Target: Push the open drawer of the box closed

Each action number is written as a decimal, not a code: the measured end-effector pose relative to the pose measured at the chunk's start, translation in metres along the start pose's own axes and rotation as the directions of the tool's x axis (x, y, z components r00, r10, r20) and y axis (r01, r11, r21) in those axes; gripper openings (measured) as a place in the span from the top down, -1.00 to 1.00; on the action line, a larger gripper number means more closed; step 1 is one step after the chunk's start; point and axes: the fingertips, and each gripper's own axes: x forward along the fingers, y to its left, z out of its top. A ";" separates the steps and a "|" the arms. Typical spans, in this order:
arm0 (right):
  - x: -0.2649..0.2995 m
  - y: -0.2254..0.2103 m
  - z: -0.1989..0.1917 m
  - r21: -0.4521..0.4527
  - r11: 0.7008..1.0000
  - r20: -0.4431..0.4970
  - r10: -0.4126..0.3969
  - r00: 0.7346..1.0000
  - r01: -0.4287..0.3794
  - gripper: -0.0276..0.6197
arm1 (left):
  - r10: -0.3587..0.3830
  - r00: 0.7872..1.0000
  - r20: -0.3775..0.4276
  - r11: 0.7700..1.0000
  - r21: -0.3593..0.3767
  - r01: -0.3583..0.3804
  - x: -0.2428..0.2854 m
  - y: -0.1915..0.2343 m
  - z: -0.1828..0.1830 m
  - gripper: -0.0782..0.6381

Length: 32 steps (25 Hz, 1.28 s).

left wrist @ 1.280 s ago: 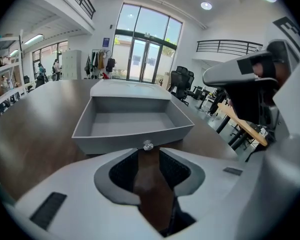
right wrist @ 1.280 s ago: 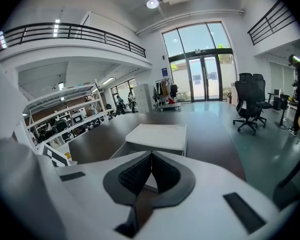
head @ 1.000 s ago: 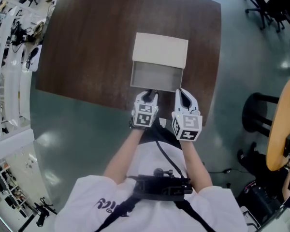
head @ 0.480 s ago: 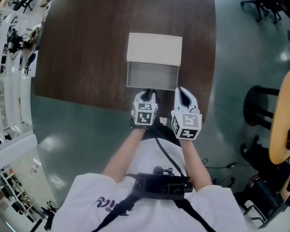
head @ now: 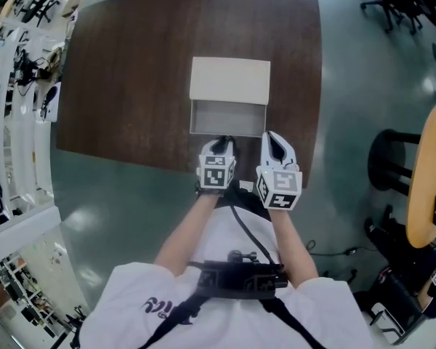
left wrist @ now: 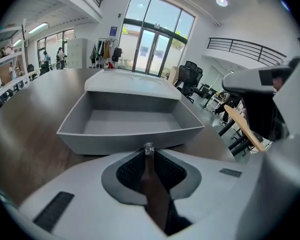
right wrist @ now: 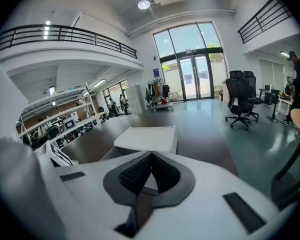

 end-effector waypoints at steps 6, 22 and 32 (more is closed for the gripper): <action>0.011 0.000 0.004 0.015 1.000 -0.010 -0.004 1.000 0.004 0.90 | 0.001 1.000 -0.004 1.000 0.005 -0.001 0.011 0.011 0.016 0.59; 0.038 -0.035 0.021 0.052 0.997 -0.031 -0.059 0.998 0.061 0.90 | 0.015 0.999 0.035 1.000 0.026 -0.016 0.059 0.025 0.090 0.59; 0.024 -0.044 0.017 0.053 0.996 -0.011 -0.077 0.997 0.077 0.90 | 0.001 0.998 0.055 0.999 0.052 -0.003 0.068 0.017 0.083 0.59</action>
